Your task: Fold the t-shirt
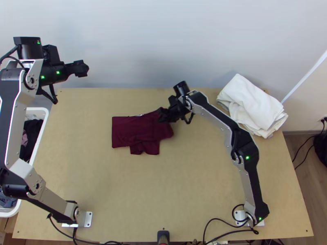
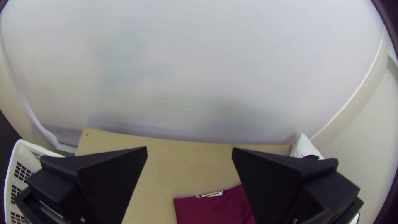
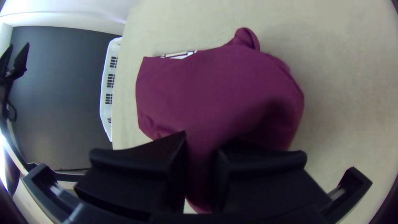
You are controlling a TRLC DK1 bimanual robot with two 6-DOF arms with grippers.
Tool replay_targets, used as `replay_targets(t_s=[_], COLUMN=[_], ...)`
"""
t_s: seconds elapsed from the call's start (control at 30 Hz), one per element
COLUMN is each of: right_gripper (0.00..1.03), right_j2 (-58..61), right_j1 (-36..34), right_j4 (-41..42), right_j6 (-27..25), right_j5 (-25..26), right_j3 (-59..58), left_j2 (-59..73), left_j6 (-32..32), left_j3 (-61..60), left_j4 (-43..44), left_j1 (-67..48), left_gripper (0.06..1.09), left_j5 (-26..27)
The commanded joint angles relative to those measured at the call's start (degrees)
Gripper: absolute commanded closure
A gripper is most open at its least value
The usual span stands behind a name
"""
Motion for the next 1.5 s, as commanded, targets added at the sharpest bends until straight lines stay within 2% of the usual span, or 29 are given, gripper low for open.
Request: replay_targets(t_s=[0.0,0.4,0.73,1.17,1.47], right_gripper=[1.0,1.0,1.0,1.0,1.0], right_j2=[-8.39,-19.56,-19.03,-17.71,-16.22], right_j1=[-1.69,-9.87,-24.9,-39.31,-45.73], right_j4=[-0.13,-0.13,5.5,8.75,8.58], right_j6=[2.02,6.77,11.69,10.81,8.18], right_j5=[-0.45,-1.15,-1.15,-6.86,-10.29], right_j3=[0.97,7.74,18.28,18.46,17.93], left_j2=[-1.76,-1.85,-2.2,-1.67,-0.88], left_j6=[0.84,0.92,1.01,1.01,0.66], left_j3=[-0.53,-0.36,-0.18,0.7,2.1], left_j4=[-0.55,-0.37,-0.2,0.24,0.33], left_j1=[0.27,0.1,-0.34,-0.7,-1.66], left_gripper=[0.09,0.09,0.09,0.09,0.09], left_j5=[-0.36,-0.36,-0.36,-0.36,-0.36])
